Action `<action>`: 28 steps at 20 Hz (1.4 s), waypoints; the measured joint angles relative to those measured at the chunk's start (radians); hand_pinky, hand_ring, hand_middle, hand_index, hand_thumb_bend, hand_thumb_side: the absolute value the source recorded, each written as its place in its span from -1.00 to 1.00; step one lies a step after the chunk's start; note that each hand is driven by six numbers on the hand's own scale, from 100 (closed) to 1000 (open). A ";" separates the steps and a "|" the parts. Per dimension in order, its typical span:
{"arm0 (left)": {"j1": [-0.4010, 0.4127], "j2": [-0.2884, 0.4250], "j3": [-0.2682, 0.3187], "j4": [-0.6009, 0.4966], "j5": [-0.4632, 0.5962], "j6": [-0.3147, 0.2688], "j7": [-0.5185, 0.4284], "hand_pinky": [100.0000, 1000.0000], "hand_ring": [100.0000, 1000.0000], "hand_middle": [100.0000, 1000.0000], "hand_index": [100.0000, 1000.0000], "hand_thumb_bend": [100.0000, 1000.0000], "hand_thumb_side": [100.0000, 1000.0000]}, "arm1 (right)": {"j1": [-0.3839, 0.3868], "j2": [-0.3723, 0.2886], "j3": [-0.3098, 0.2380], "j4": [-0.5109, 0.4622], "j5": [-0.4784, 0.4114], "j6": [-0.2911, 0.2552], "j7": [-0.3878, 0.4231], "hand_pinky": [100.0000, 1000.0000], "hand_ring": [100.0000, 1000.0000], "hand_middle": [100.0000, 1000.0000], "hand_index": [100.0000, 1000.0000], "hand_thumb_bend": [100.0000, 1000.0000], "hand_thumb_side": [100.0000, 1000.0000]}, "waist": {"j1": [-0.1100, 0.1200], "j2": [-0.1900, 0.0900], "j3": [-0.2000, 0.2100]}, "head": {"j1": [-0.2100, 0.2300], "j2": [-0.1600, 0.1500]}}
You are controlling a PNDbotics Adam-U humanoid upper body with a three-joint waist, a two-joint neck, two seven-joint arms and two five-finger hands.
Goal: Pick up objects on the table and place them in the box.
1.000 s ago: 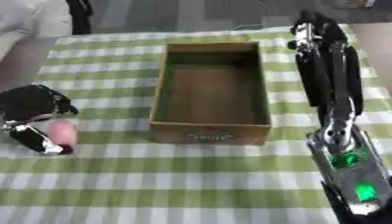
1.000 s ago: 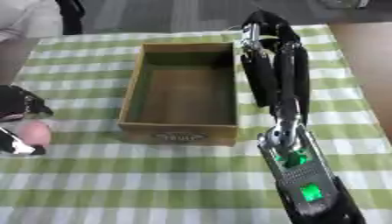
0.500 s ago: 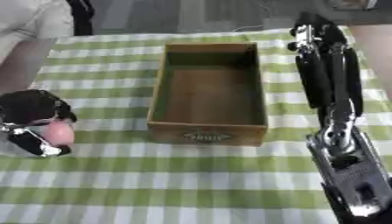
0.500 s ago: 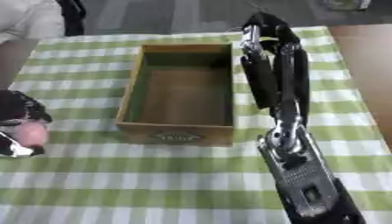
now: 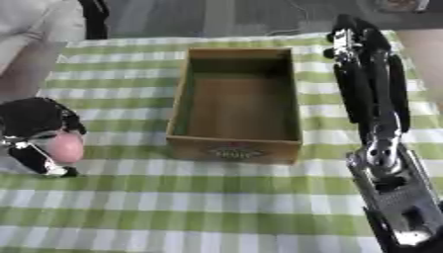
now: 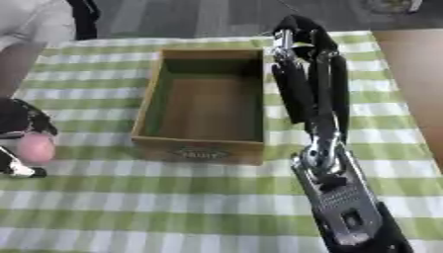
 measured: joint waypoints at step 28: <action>-0.004 0.008 0.005 0.003 -0.047 0.012 0.012 -0.16 -0.01 -0.16 0.42 -0.80 0.02 | 0.010 0.000 0.004 0.000 -0.003 -0.001 0.002 0.71 0.27 0.28 0.68 -1.00 0.85 | -0.002 -0.005 0.007 | 0.022 -0.001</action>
